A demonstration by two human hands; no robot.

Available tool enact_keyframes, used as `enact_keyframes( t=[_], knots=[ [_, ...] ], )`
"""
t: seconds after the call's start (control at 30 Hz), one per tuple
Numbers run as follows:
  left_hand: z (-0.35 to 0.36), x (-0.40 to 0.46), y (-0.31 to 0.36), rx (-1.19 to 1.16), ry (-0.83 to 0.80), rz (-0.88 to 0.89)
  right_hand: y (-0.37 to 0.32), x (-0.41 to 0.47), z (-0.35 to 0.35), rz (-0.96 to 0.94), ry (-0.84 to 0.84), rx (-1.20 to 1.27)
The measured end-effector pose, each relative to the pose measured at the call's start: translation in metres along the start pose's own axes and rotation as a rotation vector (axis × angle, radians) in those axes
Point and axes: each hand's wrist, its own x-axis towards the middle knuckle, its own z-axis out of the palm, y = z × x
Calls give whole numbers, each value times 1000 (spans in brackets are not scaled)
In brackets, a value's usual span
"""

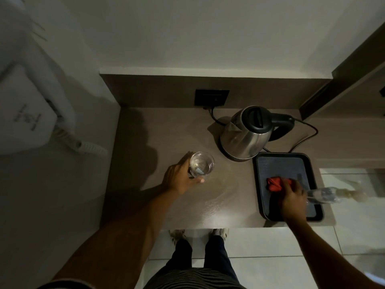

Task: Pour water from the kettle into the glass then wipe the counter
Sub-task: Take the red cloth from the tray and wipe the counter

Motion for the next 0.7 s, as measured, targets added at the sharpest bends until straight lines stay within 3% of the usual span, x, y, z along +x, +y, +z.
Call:
enact_keyframes(
  t=[0.17,0.23,0.4,0.53,0.7],
  knots=[
    [-5,-13,-22,25,-4,58,-19,8,-17,18,40,177],
    [-6,-27,-49,168,54,31,-37,-2,-12,-109,86,184],
    [-8,-63,-120,415,111,6,-101,-31,23,-361,-19,65],
    [-3,-76,-140,525,99,39,-130,-28,44,-206,38,48],
    [-1,-75,-145,480,183,82,-168,-49,77,-19,174,188]
  ],
)
